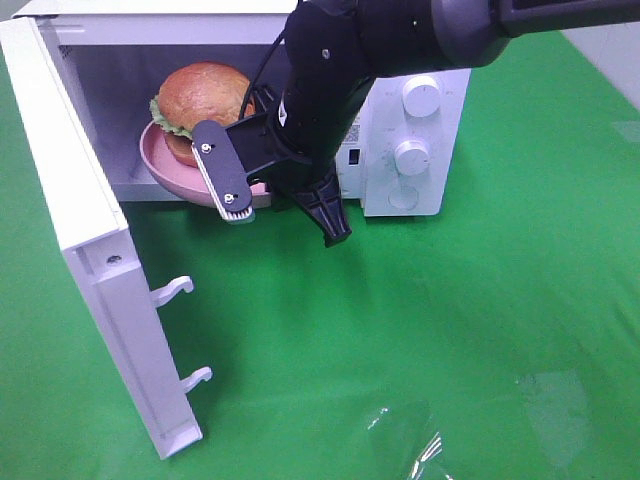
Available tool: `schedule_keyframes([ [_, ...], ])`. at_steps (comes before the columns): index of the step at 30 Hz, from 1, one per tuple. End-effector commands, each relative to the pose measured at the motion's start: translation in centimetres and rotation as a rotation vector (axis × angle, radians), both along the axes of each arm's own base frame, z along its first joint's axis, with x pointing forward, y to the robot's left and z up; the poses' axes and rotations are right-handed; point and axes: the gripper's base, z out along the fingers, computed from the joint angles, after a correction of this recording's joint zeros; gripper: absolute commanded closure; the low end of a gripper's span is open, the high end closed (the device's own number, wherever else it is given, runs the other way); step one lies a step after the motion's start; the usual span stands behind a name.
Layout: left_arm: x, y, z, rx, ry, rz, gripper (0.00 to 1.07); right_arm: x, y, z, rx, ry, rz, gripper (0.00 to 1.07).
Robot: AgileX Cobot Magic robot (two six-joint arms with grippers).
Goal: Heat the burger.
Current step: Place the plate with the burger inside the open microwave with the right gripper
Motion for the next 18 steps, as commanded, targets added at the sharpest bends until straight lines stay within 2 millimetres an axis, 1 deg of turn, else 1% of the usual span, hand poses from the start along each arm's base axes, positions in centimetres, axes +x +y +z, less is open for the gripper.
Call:
schedule_keyframes([
  [1,-0.2,0.0,0.0,-0.003,-0.019,-0.001,0.10,0.9,0.7,1.1,0.049,-0.063,-0.017,1.07],
  [5,-0.2,0.0,0.0,-0.003,-0.019,-0.001,0.10,1.5,1.1,1.0,0.049,-0.079,-0.022,1.07],
  [6,-0.2,0.0,0.0,-0.003,-0.019,-0.001,0.10,1.8,1.4,0.7,0.057,-0.077,-0.038,1.07],
  [13,-0.2,0.0,0.0,-0.003,-0.019,-0.001,0.10,2.7,2.0,-0.2,0.047,-0.078,-0.054,1.07],
  [16,-0.2,0.0,0.0,-0.003,-0.019,-0.001,0.10,2.8,2.1,-0.2,0.043,-0.082,-0.053,1.07],
  [18,-0.2,0.0,0.0,-0.004,-0.019,0.000,0.10,3.4,2.4,-0.5,0.051,-0.087,-0.070,1.07],
])
